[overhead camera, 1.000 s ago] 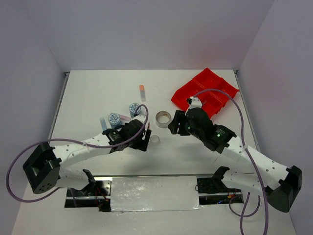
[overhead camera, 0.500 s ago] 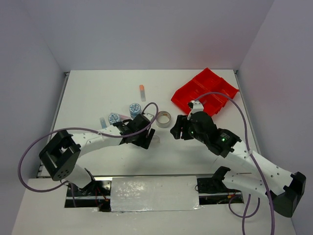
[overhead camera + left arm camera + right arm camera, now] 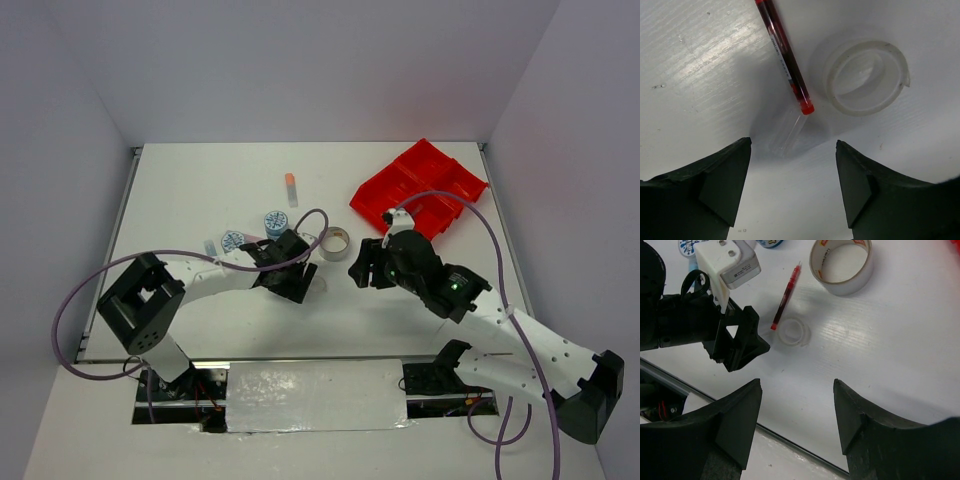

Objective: Sort the stationery into containers
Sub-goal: Pick up the pen cap from the center of the board.

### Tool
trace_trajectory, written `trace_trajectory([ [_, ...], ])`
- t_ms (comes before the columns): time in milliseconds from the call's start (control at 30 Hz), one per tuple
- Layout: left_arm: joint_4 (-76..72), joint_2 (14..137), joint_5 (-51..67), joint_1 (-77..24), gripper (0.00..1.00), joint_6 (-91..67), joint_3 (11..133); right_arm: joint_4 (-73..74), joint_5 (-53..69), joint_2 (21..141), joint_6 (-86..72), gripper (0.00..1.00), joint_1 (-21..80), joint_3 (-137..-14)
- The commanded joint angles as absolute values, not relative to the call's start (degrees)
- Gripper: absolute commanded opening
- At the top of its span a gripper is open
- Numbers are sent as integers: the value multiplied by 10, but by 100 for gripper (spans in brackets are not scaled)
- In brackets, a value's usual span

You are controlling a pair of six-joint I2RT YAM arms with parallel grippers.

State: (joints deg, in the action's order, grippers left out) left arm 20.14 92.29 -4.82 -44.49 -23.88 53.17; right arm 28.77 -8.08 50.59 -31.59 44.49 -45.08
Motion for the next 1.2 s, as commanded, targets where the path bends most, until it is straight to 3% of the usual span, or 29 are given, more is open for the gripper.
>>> trace_trajectory([
  [0,208,936,-61,-446,80,-226,550,278,-77,496,-307,67,446,-446],
  [400,205,975,-69,-446,66,-234,544,273,-76,482,-306,67,446,-431],
  [767,230,1004,-119,-465,64,-239,544,258,-69,483,-307,67,446,-422],
  [1033,226,1010,-117,-485,47,-253,525,267,-76,464,-304,67,446,-423],
  [1167,231,1005,-119,-490,44,-265,515,273,-78,461,-302,67,446,-426],
])
